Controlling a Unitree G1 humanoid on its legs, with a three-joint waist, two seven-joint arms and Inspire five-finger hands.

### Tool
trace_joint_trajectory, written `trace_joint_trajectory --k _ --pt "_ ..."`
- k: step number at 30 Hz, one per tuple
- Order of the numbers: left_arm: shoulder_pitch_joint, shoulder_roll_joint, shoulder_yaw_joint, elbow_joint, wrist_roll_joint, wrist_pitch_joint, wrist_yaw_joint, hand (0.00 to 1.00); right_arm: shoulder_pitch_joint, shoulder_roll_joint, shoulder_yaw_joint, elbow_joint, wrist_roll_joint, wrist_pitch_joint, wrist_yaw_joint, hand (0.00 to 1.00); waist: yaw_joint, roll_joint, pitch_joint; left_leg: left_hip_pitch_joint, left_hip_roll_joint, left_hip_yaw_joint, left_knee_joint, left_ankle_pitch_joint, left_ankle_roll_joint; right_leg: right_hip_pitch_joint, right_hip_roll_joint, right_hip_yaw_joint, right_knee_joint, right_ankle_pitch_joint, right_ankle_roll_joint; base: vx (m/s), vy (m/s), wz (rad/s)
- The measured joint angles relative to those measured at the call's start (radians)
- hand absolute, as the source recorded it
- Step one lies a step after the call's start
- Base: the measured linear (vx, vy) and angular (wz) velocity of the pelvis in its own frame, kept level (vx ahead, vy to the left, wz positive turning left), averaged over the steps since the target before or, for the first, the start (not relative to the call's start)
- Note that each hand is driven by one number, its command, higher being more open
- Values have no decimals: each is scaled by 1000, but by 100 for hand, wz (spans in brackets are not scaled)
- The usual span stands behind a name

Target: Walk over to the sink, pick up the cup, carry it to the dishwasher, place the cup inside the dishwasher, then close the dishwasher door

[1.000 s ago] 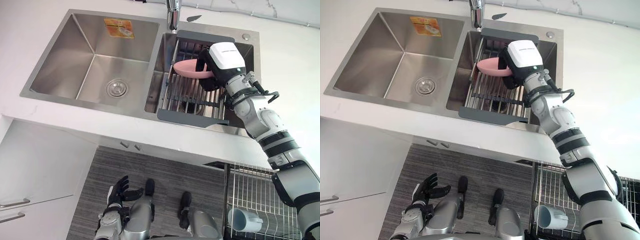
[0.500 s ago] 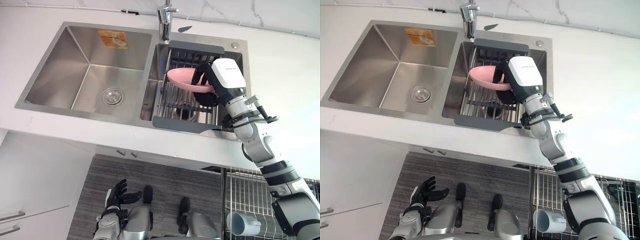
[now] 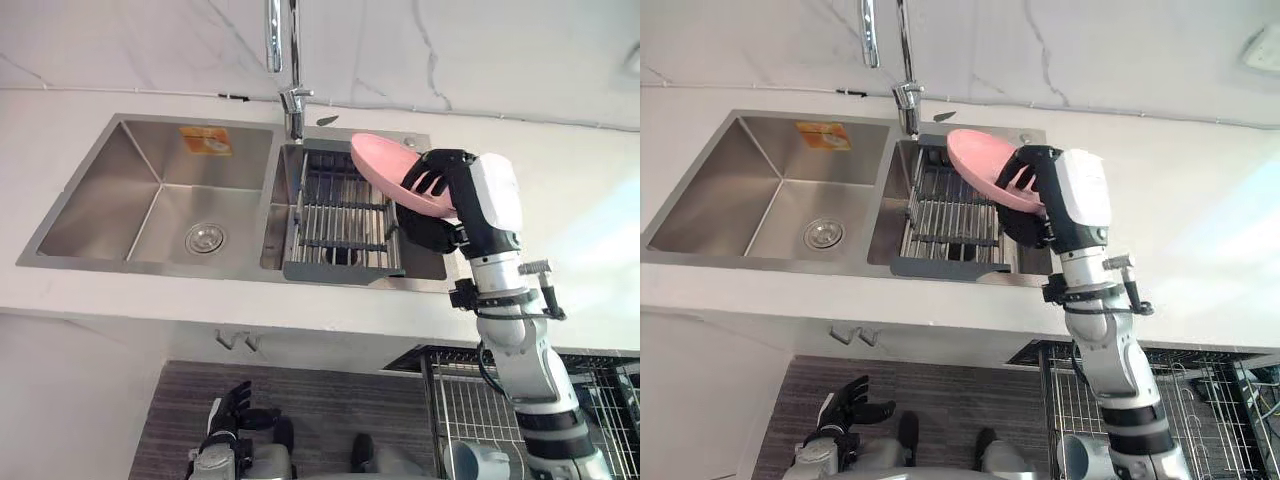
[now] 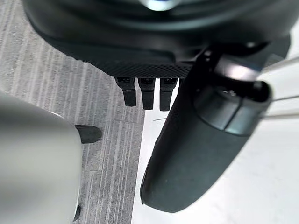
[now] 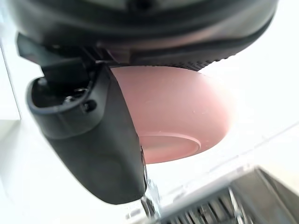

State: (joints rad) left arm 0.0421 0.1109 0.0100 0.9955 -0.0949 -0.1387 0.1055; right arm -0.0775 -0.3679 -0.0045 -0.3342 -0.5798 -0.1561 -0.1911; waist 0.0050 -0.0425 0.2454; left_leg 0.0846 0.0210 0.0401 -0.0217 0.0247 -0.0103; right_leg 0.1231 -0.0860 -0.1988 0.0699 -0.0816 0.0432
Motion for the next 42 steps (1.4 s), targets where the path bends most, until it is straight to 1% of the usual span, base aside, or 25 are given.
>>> trace_joint_trajectory --k 1,4,8,12,13,15,17,19,21,24,25,26,27,28,29,30,31,32,33,34,35,36,39,42 --pt "7 -1 -1 5 0 1 0 90 32 10 -2 -17 1 -7 -8 30 -5 2 -17 5 1 -1 -11 0 0 1 2 1 -4 0 0 -95 -22 1" --pt "10 -3 -13 26 0 0 0 90 96 26 -9 -51 7 -20 -9 30 -18 12 -37 19 3 -5 -28 -1 -1 7 4 -1 1 0 1 -91 -14 3" --pt "13 -5 -18 32 0 -1 -2 90 158 26 -24 -111 7 -26 -14 30 -25 21 -44 5 3 -17 -6 -18 -3 11 4 -7 5 -3 6 -100 -5 8" --pt "13 -12 -20 34 -1 -1 -2 90 172 26 -37 -150 10 -43 -41 30 -31 38 -56 -79 7 -35 93 -39 -4 -42 5 -17 34 -5 8 -38 -8 9" --pt "11 -12 -21 34 -1 -1 -2 90 172 25 -36 -150 10 -44 -43 30 -31 40 -56 -95 8 -37 118 -43 -5 -50 6 -15 44 0 0 -19 -5 -6" --pt "8 -14 -21 33 -2 -3 -1 90 166 16 -35 -144 9 -44 -43 30 -29 44 -55 -148 11 -69 226 -73 -9 -88 14 28 86 -4 -3 -48 9 -29" --pt "6 -16 -21 33 -1 -10 -1 90 157 6 -36 -144 9 -44 -44 30 -30 51 -58 -163 12 -91 255 -107 -11 -110 26 64 98 -4 -5 -58 13 -52" --pt "10 -14 -25 39 -1 -9 -1 90 162 5 -37 -144 8 -44 -47 30 -54 51 -57 -167 12 -74 255 -121 -13 -130 24 91 103 -7 1 -82 49 -43" --pt "11 -14 -25 39 -1 -9 2 90 168 6 -41 -139 5 -42 -52 30 -61 51 -57 -168 12 -39 261 -125 -10 -158 25 139 105 0 13 -80 85 -66" --pt "10 -14 -25 33 -2 -13 3 90 166 7 -36 -111 -21 -25 -56 30 -50 50 -56 -180 24 56 287 -151 2 -208 37 245 110 31 27 -63 128 -109" --pt "10 -13 -24 33 -2 -19 6 90 164 15 -34 -88 -47 -6 -56 30 -51 49 -55 -198 31 110 325 -176 15 -238 41 290 108 44 22 -50 123 -103" --pt "10 -12 -18 33 -2 -19 7 90 165 19 -34 -77 -55 3 -57 30 -55 47 -54 -204 32 123 339 -181 23 -245 41 299 108 41 13 -66 162 -106" --pt "10 -11 -17 33 -2 -18 10 90 166 26 -34 -54 -68 25 -59 30 -61 46 -49 -203 41 155 340 -186 38 -248 33 276 98 36 -17 -77 144 -63" --pt "9 -15 -15 35 -3 -19 15 90 167 26 -35 -42 -77 36 -60 30 -60 51 -47 -201 53 174 335 -187 46 -244 27 245 111 33 -31 -91 158 -84" --pt "5 -19 -5 34 -6 -20 21 90 168 29 -30 -29 -89 45 -61 30 -50 47 -38 -191 64 214 334 -190 52 -283 -4 169 247 11 -39 -68 113 -77" --pt "4 -13 -5 36 -5 -18 22 90 175 34 -24 -28 -103 44 -60 30 -51 39 -40 -185 64 237 335 -196 59 -284 -35 116 354 -33 -35 -33 97 -71" --pt "4 -14 -5 37 -5 -18 23 90 175 39 -24 -28 -115 40 -60 30 -51 36 -42 -181 64 250 335 -200 60 -276 -43 97 387 -58 -32 -1 48 -59" --pt "4 -12 -6 36 -5 -18 23 90 175 47 -24 -28 -124 29 -60 30 -47 28 -47 -180 64 273 332 -208 64 -248 -55 71 400 -96 -24 12 5 -59" --pt "4 -9 -6 33 -5 -17 23 90 176 51 -21 -28 -133 22 -60 30 -45 19 -53 -182 63 292 332 -213 55 -211 -58 49 337 -118 -17 17 -32 -61" --pt "4 -7 -5 32 -5 -17 24 90 176 53 -16 -27 -135 22 -60 30 -42 12 -56 -182 62 305 332 -212 48 -193 -56 49 281 -123 -8 20 -64 -56" --pt "3 -4 -5 36 -4 -14 25 90 179 59 -7 -17 -139 19 -60 30 -44 18 -61 -182 73 315 333 -208 31 -168 -39 57 205 -103 19 21 -62 -39" --pt "10 -5 -7 35 -2 -12 24 90 200 63 -8 -11 -141 20 -62 30 -50 22 -68 -176 80 314 329 -204 26 -152 -26 58 170 -88 18 58 -81 -32" --pt "22 -3 -9 33 -1 -11 24 90 284 68 -24 2 -142 34 -63 30 -48 14 -91 -155 85 297 302 -192 9 -125 -1 80 118 -64 12 107 -72 -28" --pt "26 -8 -18 33 8 -10 24 90 344 100 -81 4 -141 38 -63 30 -52 12 -92 -120 71 265 275 -170 0 -72 -5 81 74 -52 17 110 -26 -6"
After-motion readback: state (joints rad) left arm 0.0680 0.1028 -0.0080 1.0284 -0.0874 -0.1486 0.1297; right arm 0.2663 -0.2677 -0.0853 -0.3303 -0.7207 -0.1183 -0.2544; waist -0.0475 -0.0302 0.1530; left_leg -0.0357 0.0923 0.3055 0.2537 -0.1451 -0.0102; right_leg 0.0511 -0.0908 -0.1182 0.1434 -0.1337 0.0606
